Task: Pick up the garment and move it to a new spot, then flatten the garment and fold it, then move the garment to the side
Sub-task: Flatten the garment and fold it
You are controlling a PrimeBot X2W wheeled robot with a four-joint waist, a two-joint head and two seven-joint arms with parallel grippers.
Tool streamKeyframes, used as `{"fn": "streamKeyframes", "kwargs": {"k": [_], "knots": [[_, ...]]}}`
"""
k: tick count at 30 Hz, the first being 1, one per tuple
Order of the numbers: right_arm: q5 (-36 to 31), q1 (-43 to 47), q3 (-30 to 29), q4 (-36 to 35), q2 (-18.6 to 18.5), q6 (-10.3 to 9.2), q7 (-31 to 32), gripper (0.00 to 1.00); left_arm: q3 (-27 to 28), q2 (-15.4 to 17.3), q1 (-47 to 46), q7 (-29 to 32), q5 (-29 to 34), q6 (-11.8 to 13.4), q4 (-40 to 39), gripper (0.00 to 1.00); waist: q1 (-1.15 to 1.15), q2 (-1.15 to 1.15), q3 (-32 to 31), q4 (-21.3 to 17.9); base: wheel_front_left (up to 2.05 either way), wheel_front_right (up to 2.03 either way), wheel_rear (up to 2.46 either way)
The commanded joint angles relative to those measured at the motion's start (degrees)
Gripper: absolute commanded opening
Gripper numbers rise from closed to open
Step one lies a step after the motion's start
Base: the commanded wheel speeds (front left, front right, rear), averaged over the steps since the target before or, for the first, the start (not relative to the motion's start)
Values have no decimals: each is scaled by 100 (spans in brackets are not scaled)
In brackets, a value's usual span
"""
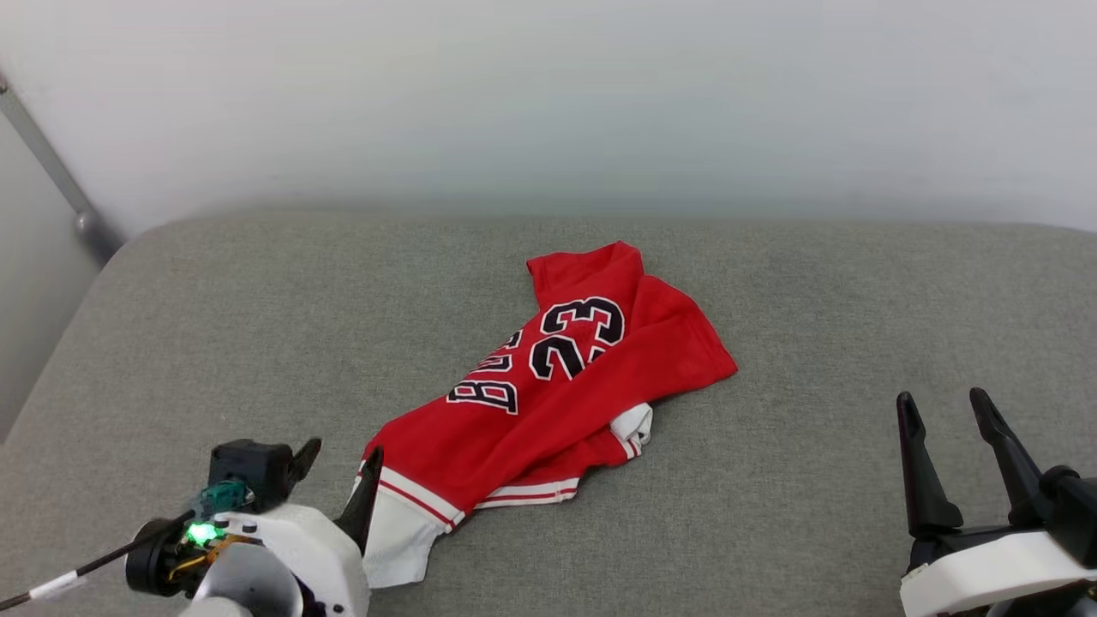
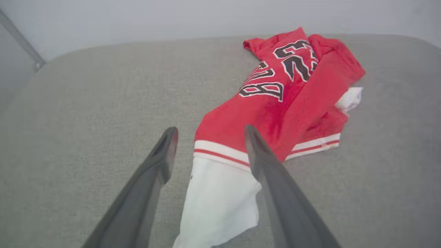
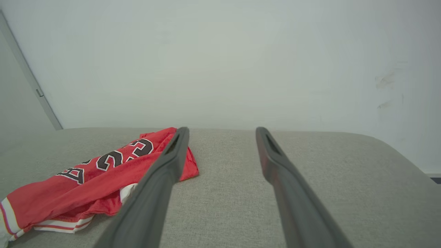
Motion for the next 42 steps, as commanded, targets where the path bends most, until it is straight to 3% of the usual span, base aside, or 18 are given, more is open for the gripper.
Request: {"fn": "streamKeyframes", "kwargs": {"k": [1, 9, 23, 26, 30, 37, 42], "knots": [[-15, 72, 18, -45, 4, -2, 13, 100, 79, -115, -102, -353, 100, 26, -102, 100, 0, 0, -29, -16, 0, 0, 0], [38, 128, 42, -51, 4, -2, 51, 100, 394, -583, -79, -1856, 325, 36, -208, 100, 0, 0, -83, -72, 0, 0, 0], [59, -208, -544, 652, 4, -3, 149, 100, 573, -756, -170, -2172, 508, -5, -163, 100, 0, 0, 8, 303, 0, 0, 0], [-162, -838, -920, 1133, 1, -2, 478, 100, 572, -908, -282, -2199, 559, -94, -137, 100, 0, 0, 342, 684, 0, 0, 0], [-125, -1633, -945, 1694, -343, -2, 1208, 100, 555, -1125, -482, -2225, 651, -235, -93, 100, 0, 0, 742, 1035, 0, 0, 0], [480, -2880, -299, 2633, -1085, -3, 3350, 100, 638, -1591, -828, -2240, 958, -562, 33, 100, 0, 0, 1301, 1562, 0, 0, 0], [786, -3483, 134, 2930, -1275, -3, 4492, 100, 788, -1860, -932, -2237, 1183, -795, 158, 100, 0, 0, 1564, 1723, 0, 0, 0]]}}
